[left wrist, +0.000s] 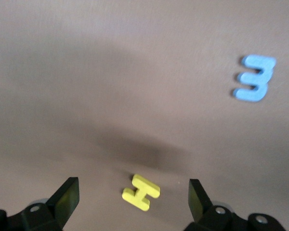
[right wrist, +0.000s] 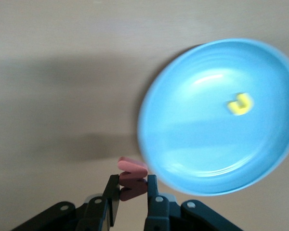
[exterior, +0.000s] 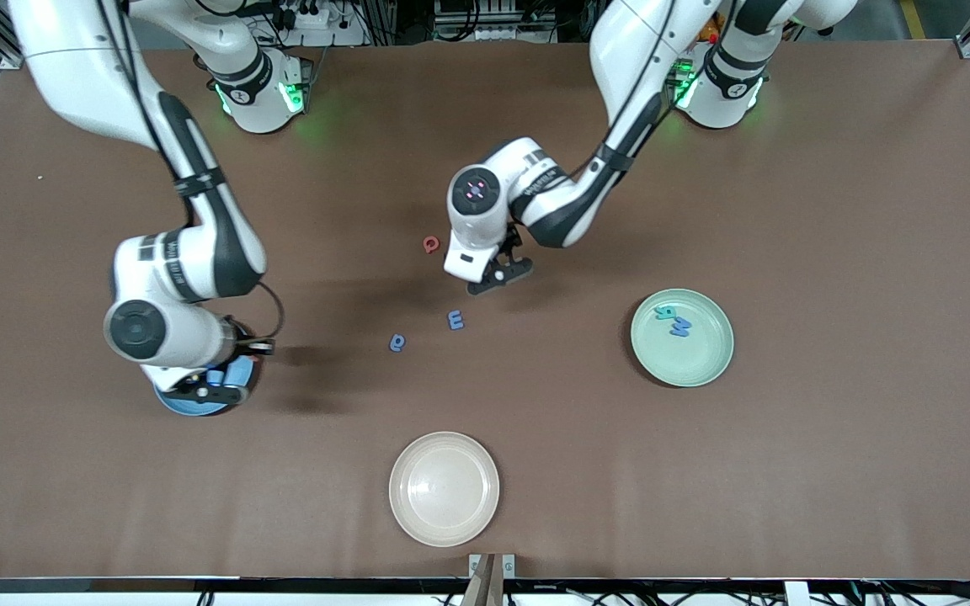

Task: Sort upper and lower case letters into plates
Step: 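Place the pink w on the blue plate with the right gripper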

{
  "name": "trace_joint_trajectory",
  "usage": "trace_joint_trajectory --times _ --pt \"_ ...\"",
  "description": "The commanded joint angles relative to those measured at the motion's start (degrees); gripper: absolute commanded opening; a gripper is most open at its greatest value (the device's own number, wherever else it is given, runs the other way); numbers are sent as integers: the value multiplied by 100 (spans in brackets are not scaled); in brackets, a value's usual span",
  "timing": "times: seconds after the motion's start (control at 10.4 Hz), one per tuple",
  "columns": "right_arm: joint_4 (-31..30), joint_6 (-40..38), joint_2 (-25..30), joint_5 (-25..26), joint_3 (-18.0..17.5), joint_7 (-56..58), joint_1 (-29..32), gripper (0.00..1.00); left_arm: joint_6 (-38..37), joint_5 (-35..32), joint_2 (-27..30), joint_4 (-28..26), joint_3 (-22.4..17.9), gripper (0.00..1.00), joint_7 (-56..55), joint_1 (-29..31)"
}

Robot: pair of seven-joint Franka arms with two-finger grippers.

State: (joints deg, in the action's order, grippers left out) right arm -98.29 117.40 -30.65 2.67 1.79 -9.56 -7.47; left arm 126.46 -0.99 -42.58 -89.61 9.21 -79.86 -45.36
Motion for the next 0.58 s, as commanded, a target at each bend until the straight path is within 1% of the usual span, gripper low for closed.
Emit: trace_joint_trajectory --times 0.0,0.1,0.19,0.29,0.48 --pt "-235 352 86 164 -100 664 465 0 10 -182 -188 136 -112 100 -1158 -105" --pt "-235 537 7 164 -109 718 605 8 10 -165 -267 145 -208 100 -2051 -96" --pt "-235 643 -55 164 -109 728 615 65 10 -173 -285 136 -226 100 -2678 -96" --pt "-226 644 -55 155 -109 719 589 100 10 -147 -286 136 -226 100 -3085 -96" --pt "-217 644 -56 138 -109 623 449 100 10 -138 -286 136 -226 100 -3754 -96"
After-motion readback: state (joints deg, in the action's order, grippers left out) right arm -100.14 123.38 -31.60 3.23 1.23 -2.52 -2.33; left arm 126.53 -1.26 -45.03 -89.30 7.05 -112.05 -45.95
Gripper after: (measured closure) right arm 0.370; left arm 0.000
